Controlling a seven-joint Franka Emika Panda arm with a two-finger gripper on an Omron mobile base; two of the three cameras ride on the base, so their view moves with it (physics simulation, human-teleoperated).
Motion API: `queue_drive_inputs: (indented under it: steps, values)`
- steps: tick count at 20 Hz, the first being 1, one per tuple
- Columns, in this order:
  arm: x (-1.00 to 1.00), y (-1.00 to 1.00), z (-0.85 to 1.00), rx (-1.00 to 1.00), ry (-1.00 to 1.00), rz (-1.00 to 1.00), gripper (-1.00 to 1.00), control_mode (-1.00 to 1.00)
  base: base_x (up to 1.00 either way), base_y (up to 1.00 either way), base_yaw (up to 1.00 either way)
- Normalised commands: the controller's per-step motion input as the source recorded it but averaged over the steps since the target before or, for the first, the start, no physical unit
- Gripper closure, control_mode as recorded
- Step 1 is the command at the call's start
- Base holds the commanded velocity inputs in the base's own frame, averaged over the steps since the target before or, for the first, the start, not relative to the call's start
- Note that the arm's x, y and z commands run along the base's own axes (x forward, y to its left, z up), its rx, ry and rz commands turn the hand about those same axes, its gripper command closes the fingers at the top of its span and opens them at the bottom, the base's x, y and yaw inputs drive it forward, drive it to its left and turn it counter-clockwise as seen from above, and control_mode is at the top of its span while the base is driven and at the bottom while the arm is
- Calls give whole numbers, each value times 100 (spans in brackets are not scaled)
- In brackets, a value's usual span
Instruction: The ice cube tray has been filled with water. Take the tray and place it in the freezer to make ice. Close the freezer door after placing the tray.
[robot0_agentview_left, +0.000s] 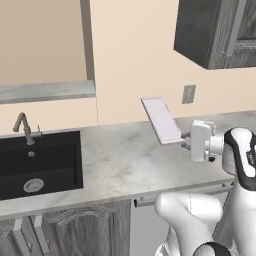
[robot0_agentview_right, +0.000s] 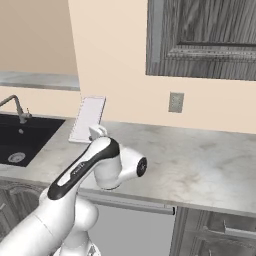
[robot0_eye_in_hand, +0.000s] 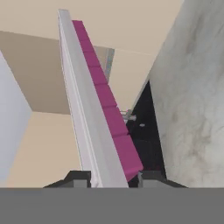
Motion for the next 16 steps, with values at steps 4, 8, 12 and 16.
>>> queue_drive_inputs:
  steps: [4,8,12,16]
  values:
    - [-76,-15,67,2,1,-6,100,-100,0,0,0]
    - [-60,-17,46,5,16,-13,100,-100,0,0,0]
    - [-41,-10,11,1,18,-12,100,-100,0,0,0]
    - [-23,-1,0,0,15,-9,100,-100,0,0,0]
